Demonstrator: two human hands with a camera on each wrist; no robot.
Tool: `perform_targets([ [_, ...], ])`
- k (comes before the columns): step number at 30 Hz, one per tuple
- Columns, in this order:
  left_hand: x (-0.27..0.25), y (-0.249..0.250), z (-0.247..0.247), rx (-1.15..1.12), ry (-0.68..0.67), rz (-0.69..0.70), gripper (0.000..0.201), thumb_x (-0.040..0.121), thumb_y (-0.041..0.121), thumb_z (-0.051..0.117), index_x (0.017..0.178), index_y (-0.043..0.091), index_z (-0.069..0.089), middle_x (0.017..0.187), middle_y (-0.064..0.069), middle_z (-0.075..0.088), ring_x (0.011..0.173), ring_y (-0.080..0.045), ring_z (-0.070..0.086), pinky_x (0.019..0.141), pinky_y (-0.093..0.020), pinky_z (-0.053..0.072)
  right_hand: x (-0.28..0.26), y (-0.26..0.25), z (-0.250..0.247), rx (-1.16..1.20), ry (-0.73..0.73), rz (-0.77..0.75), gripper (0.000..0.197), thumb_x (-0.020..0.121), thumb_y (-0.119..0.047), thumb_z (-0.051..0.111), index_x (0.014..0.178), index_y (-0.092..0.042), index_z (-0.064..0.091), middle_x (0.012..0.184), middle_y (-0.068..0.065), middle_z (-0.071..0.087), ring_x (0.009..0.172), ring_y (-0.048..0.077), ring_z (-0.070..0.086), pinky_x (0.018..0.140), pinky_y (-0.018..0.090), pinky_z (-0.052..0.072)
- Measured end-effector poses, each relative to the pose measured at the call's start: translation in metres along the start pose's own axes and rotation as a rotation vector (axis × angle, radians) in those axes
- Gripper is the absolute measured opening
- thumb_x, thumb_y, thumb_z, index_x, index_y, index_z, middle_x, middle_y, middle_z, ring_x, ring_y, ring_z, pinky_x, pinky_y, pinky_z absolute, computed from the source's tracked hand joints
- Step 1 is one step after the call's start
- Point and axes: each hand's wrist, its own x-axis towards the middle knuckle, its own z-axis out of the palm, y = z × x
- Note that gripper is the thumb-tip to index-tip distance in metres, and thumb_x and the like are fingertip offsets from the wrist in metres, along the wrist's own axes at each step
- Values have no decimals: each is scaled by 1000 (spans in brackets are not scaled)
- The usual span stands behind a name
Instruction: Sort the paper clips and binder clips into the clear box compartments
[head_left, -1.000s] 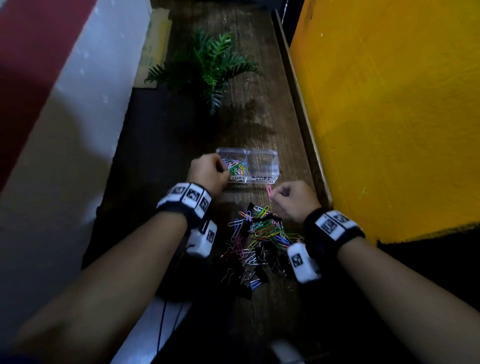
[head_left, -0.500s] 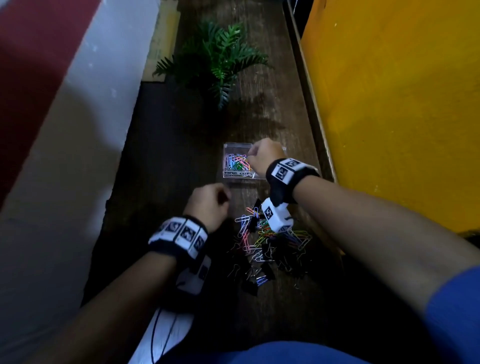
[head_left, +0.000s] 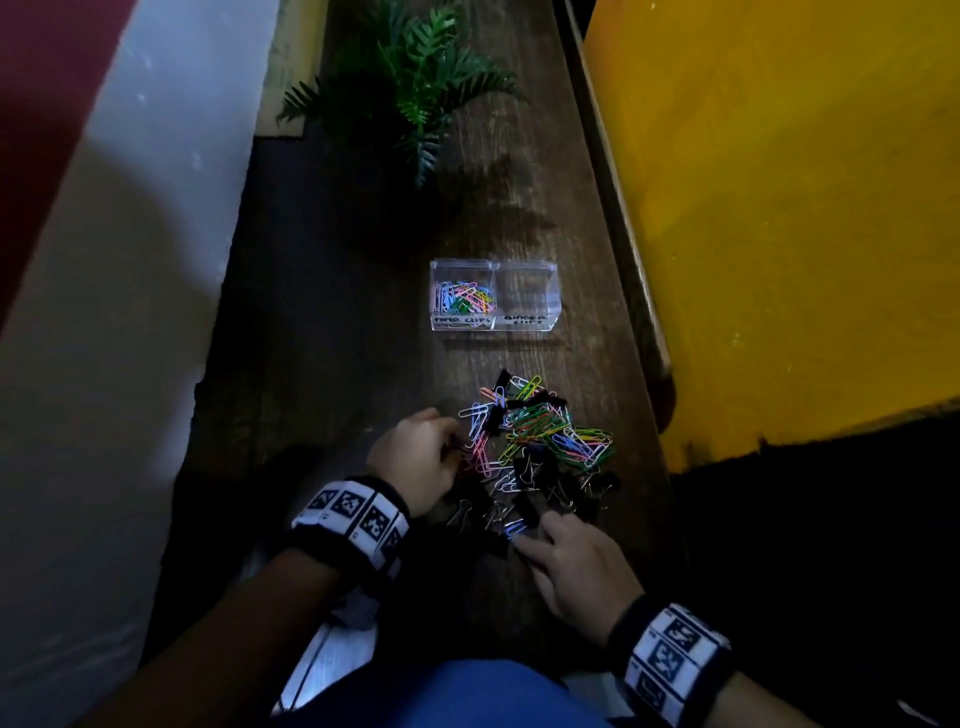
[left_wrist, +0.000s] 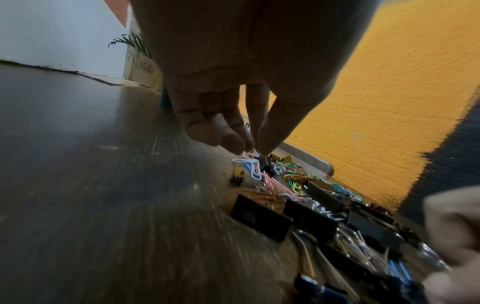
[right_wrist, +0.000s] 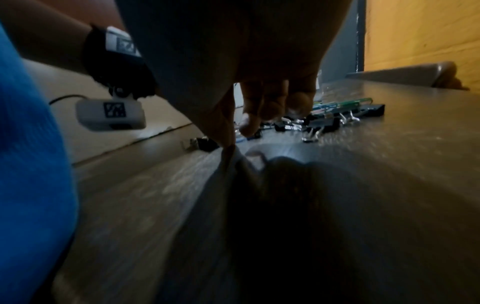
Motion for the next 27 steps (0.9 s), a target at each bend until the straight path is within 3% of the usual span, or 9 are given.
perform_targets([
  [6,1,-3,-5,17,14,12,14,81,23,60,92,29,67,88,11,54,83,-17,61,67,-29,49,-14,3,7,-49,93,7,55,56,-28,80,110,-30,66,81,-3,53,66,16,51,52,26,41],
  [9,1,-2,-5,19,11,17,13,83,23,60,92,29,67,90,10,54,83,-18,60,67,-28,47,-9,2,7,-69,105,14,59,57,-29,79,114,-31,63,81,-3,54,67,17,52,53,28,43],
  [15,0,-1,-2,45,4,-12,12,82,26,60,92,30,66,90,10,52,86,-20,61,68,-31,49,-12,1,8,-104,93,17,29,57,-32,78,83,-28,66,82,-4,54,72,18,52,57,29,44],
  [18,6,1,0,62,1,-46,8,83,27,61,89,29,66,86,12,48,85,-19,60,66,-28,44,-10,3,14,-125,115,-21,20,61,-28,75,77,-27,64,84,-6,57,74,16,51,63,28,40],
  [20,13,3,0,61,-5,-73,7,84,28,62,88,28,67,89,9,54,85,-19,61,68,-29,48,-6,5,18,-127,144,-73,15,64,-23,73,76,-25,64,80,-7,58,71,16,51,64,27,34],
  [22,21,5,0,69,-17,-89,9,85,30,61,89,26,69,94,5,59,86,-21,62,72,-32,51,-3,3,18,-160,153,-132,4,71,-22,65,73,-24,64,73,-7,57,66,14,51,62,25,32],
  [25,33,11,-1,96,-57,-91,11,86,30,62,92,24,69,98,1,63,88,-22,62,76,-34,53,1,-4,18,-204,151,-150,26,72,-20,42,67,-23,66,63,-7,56,58,12,53,53,24,42],
  [27,40,15,-2,121,-87,-103,14,85,30,63,95,23,69,100,-2,64,90,-23,63,76,-34,53,5,-10,18,-231,146,-125,30,69,-17,36,65,-21,66,60,-5,57,54,13,53,49,22,43],
])
